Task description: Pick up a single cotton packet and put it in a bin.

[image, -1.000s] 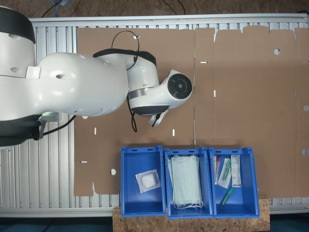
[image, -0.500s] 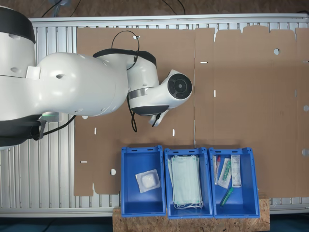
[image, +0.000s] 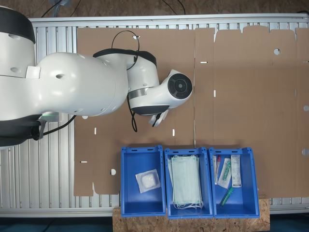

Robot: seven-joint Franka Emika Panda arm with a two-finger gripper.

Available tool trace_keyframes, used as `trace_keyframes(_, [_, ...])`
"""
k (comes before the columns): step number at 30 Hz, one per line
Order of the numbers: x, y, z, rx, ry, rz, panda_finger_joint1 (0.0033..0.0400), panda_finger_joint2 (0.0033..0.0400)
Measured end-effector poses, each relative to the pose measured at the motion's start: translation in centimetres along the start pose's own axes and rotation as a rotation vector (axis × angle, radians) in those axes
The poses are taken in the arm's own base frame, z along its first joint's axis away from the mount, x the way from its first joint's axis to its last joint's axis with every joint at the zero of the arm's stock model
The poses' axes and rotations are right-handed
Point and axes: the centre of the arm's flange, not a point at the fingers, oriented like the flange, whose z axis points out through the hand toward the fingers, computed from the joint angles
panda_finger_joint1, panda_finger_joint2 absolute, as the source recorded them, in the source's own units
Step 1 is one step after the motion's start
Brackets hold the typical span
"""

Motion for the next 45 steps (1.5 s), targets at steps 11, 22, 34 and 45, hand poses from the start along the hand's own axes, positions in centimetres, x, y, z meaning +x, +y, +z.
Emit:
trace_keyframes(11, [-0.03, 0.09, -0.13, -0.003, -0.001, 0.0, 0.0054, 0.0054])
trace_keyframes(22, [-0.03, 0.09, -0.13, -0.003, -0.001, 0.0, 0.0054, 0.0054])
trace_keyframes(34, [-0.03, 0.09, -0.13, -0.003, -0.001, 0.0, 0.0055, 0.0055])
trace_keyframes(45, [0.03, 0.3, -0.93, -0.017, -0.005, -0.002, 0.0056, 0.0056])
